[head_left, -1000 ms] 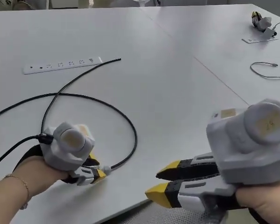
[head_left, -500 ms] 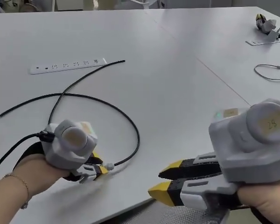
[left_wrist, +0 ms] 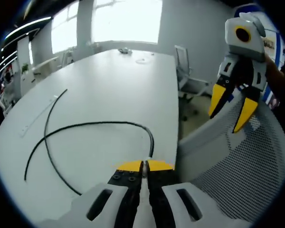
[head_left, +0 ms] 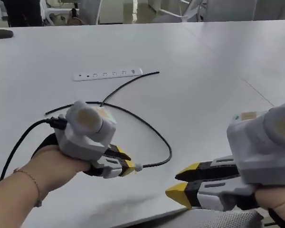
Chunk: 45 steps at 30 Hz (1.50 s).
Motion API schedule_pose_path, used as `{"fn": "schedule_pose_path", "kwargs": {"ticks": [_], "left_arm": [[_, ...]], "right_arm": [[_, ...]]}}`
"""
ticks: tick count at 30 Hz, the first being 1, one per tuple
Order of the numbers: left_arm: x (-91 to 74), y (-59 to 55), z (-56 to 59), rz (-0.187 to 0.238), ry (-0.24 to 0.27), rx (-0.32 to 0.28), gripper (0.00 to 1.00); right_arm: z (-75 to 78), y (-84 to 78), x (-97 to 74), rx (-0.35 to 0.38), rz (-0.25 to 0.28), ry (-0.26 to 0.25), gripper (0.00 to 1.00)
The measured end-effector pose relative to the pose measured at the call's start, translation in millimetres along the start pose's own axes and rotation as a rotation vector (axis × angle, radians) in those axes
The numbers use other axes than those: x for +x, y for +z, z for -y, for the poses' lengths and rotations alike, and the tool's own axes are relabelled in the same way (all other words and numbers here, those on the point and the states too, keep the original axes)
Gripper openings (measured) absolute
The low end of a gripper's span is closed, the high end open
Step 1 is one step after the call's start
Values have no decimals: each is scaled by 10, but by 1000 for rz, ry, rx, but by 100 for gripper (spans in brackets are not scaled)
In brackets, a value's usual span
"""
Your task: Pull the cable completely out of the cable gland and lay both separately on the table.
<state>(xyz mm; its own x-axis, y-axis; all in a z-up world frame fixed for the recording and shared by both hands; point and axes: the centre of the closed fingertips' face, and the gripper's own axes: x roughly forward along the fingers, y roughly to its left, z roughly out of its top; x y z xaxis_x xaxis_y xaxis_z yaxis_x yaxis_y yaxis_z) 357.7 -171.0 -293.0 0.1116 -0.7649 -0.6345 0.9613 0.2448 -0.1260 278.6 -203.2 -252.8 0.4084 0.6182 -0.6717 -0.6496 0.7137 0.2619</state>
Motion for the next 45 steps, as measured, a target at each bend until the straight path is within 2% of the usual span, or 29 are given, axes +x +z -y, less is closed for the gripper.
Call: {"fn": "schedule_pose_path", "kwargs": {"ticks": [1, 2, 4, 5, 7, 10, 16, 20, 28, 32, 34, 38, 45], "left_arm": [[-80, 98, 41, 53, 20, -84, 3], [-121, 107, 61, 57, 23, -85, 3], [-170, -6, -14, 13, 79, -37, 3], [-162, -86, -29, -12, 80, -42, 3], [-206, -150, -60, -26, 107, -12, 3], [-261, -179, -2, -22, 95, -5, 3], [-219, -260, -3, -42, 84, 18, 3], [-129, -283, 5, -64, 57, 40, 4], [96, -371, 6, -124, 0, 107, 13], [244, -477, -4, -158, -39, 112, 19], [338, -563, -66, -178, -36, 112, 20], [501, -747, -111, -238, -51, 123, 22], [703, -934, -66, -295, -101, 146, 23]], "right_arm": [[-8, 17, 21, -11, -1, 5, 24], [-14, 26, 39, -15, -2, 9, 24], [-38, 21, 95, -20, -14, 28, 24], [-56, 21, 112, -30, -19, 33, 24], [-89, 21, 131, -42, -23, 44, 24], [-109, -10, 146, -47, -34, 58, 24], [-74, -9, 111, -46, -33, 50, 24], [-65, -20, 53, -45, -28, 42, 24], [-43, -79, -9, -15, -21, 23, 24], [-27, -101, -65, 8, -11, 6, 24], [-28, -104, -96, 16, -5, 0, 24], [-12, -111, -153, 37, 7, -14, 23], [5, -168, -250, 64, 8, -46, 23]]}}
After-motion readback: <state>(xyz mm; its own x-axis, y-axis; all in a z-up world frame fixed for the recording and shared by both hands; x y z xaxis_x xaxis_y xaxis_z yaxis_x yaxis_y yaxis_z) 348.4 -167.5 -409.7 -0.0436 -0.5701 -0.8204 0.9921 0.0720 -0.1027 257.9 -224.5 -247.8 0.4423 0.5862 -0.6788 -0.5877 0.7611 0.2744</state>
